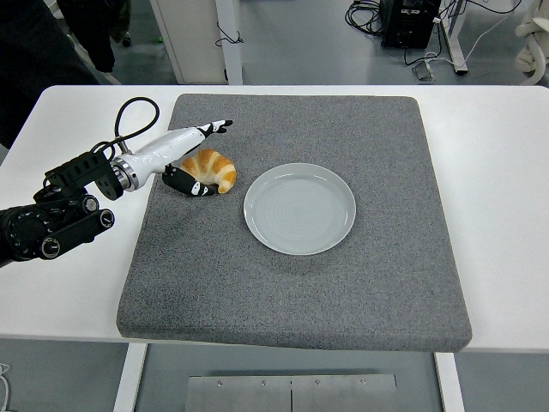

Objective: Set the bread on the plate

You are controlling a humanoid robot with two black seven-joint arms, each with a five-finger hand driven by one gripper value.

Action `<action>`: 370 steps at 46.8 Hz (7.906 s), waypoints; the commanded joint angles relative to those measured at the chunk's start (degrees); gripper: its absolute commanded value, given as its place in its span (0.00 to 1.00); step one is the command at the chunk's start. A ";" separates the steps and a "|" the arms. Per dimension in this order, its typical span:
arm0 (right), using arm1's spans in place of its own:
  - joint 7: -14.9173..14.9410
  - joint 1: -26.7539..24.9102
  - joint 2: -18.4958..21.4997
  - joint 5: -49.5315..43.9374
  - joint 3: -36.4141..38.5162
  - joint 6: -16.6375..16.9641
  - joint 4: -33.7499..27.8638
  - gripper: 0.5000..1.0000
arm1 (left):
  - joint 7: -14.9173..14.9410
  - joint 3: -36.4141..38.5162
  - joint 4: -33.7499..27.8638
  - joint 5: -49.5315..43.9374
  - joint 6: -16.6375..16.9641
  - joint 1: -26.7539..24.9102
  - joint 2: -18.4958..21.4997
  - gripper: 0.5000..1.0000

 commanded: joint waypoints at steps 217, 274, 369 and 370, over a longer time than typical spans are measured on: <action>0.00 -0.01 0.00 0.00 0.01 0.00 0.00 1.00 | -0.71 0.19 -7.20 2.73 -3.06 -3.15 -9.79 0.94; 0.00 -0.01 0.00 0.00 0.01 0.00 0.00 1.00 | -2.03 -20.90 -8.26 -40.08 -6.66 -0.70 -4.43 0.94; 0.00 -0.01 0.00 0.00 0.01 0.00 0.00 1.00 | -2.20 -45.16 3.78 -64.43 -7.98 12.23 -12.69 0.94; 0.00 -0.01 0.00 0.00 0.01 0.00 0.00 1.00 | -2.20 -45.16 3.87 -64.43 -8.16 12.23 -12.69 0.94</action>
